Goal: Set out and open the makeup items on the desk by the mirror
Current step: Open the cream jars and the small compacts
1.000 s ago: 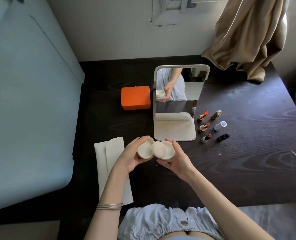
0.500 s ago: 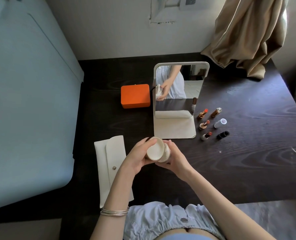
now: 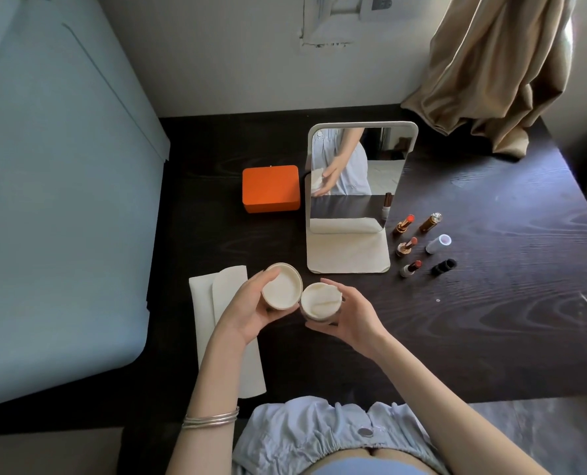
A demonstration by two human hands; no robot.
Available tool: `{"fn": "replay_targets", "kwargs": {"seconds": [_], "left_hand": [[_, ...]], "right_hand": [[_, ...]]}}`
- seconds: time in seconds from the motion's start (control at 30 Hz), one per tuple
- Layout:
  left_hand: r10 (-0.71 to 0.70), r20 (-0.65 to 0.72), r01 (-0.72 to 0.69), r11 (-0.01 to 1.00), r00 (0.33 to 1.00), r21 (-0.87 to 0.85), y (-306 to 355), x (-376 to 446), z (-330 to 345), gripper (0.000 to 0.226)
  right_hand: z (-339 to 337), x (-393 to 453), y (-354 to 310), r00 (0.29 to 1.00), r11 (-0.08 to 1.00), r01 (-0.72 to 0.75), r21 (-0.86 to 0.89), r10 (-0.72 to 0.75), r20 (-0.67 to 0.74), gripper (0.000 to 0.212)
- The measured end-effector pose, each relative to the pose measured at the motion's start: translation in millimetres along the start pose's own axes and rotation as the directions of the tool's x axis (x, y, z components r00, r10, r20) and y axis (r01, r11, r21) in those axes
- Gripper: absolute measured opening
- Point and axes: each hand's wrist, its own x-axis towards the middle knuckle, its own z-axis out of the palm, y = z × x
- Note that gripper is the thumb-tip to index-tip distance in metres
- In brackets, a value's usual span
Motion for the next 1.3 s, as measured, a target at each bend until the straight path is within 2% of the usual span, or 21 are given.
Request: {"fn": "replay_targets", "kwargs": {"seconds": [0.13, 0.3, 0.43, 0.53, 0.73, 0.9, 1.1, 1.2, 1.3], "left_hand": [[-0.039, -0.040, 0.034, 0.991, 0.998, -0.127, -1, 1, -8, 0.038], [-0.054, -0.057, 0.041, 0.977, 0.997, -0.208, -5, 1, -14, 0.035], [-0.060, -0.040, 0.050, 0.977, 0.997, -0.208, -8, 1, -17, 0.030], [-0.071, -0.044, 0.061, 0.978, 0.997, -0.200, -8, 2, -18, 0.036], [-0.078, -0.052, 0.064, 0.971, 0.996, -0.232, -5, 9, -20, 0.037], [-0.058, -0.047, 0.045, 0.968, 0.997, -0.246, 8, 18, -22, 0.019], [-0.030, -0.081, 0.012, 0.975, 0.996, -0.223, 32, 39, -21, 0.032], [-0.030, -0.119, 0.003, 0.975, 0.992, -0.221, 45, 52, -18, 0.025], [-0.031, -0.191, -0.012, 0.976, 0.981, -0.217, 55, 68, -16, 0.038]], "right_hand": [[2, -1, -1, 0.999, 0.999, -0.012, -0.033, 0.013, 0.045, 0.033], [-1, -2, 1, 0.993, 0.995, -0.001, -0.102, 0.014, 0.121, 0.057], [-1, -2, 0, 0.985, 0.990, 0.006, -0.143, 0.019, 0.173, 0.049], [-2, 0, 0, 0.972, 0.976, 0.049, -0.213, 0.002, 0.233, 0.062], [1, 6, -2, 0.969, 0.978, 0.059, -0.202, -0.007, 0.246, 0.061], [13, 20, -7, 0.986, 0.976, 0.084, -0.202, -0.052, 0.157, 0.055], [37, 43, -23, 0.993, 0.985, 0.077, -0.154, -0.062, 0.100, 0.047], [50, 62, -26, 0.997, 0.991, 0.075, -0.110, -0.073, 0.014, 0.042], [66, 82, -29, 0.991, 0.996, 0.073, -0.051, -0.078, -0.112, 0.052]]}}
